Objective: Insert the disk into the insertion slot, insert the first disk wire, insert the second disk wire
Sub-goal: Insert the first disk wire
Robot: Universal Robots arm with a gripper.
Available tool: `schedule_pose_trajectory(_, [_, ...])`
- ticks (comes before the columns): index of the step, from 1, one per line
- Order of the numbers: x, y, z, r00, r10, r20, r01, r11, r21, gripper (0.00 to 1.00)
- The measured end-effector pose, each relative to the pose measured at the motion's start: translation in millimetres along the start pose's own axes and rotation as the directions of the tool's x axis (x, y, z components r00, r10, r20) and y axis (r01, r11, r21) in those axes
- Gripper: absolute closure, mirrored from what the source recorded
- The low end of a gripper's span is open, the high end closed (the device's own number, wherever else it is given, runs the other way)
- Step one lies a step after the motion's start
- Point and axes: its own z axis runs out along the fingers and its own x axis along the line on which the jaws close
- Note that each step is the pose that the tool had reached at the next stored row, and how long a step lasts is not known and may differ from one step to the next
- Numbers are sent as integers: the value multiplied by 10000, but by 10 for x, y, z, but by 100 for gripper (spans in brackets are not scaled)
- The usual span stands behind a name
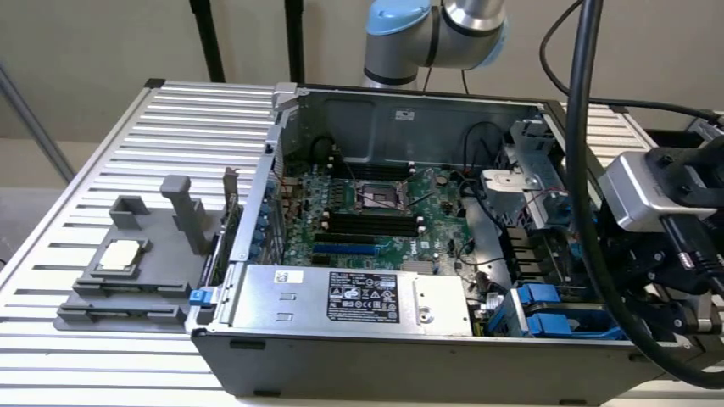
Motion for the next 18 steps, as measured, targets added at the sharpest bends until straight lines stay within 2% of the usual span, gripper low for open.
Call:
schedule_pose_trajectory(4, [-24, -3, 19, 9999, 158, -11, -158, 9999, 27, 84])
schedule_pose_trajectory(7, [-61, -4, 33, 9998, 199, -52, -198, 9998, 35, 84])
schedule_pose_trajectory(9, [-76, -7, 42, 9996, 229, -149, -229, 9997, 40, 84])
schedule_pose_trajectory(13, [-92, -16, 56, 9985, 315, -441, -312, 9995, 58, 84])
schedule_pose_trajectory(15, [-109, -16, 59, 9982, 329, -507, -326, 9994, 62, 84])
schedule_pose_trajectory(18, [-109, -16, 59, 9980, 331, -531, -328, 9994, 63, 84])
